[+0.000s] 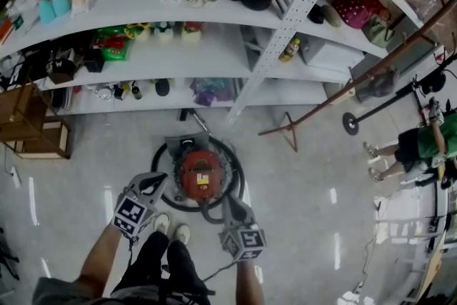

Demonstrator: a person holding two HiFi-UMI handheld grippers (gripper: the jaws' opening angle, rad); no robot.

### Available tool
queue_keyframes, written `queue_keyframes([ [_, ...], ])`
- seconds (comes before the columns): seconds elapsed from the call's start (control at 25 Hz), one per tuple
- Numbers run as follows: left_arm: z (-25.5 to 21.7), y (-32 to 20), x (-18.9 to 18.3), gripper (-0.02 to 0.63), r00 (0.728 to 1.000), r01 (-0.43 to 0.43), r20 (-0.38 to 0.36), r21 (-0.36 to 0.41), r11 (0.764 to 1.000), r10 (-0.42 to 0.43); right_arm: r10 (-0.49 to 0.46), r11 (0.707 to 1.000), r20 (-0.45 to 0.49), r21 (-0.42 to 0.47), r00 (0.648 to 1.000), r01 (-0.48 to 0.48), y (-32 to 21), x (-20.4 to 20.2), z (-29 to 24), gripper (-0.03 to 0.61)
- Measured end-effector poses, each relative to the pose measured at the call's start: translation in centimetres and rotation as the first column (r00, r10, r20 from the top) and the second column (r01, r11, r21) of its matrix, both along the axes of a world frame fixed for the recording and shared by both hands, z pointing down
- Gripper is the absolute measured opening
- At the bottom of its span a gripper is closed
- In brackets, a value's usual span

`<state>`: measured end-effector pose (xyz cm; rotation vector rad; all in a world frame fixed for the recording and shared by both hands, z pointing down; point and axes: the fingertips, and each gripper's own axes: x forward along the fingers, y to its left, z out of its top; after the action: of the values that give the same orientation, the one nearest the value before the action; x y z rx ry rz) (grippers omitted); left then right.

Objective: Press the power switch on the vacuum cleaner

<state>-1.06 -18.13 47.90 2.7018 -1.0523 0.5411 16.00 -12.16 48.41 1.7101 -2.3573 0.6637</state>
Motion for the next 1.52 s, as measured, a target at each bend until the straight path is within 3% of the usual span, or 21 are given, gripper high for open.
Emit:
queue_keyframes([
  [1.52, 22.6, 1.1, -1.7, 0.009, 1.000, 0.016, 0.002, -0.193, 0.981, -0.016, -0.001, 0.989, 0.052, -0.149, 0.999, 0.009, -0.7, -2.2, 22.8, 0.012],
])
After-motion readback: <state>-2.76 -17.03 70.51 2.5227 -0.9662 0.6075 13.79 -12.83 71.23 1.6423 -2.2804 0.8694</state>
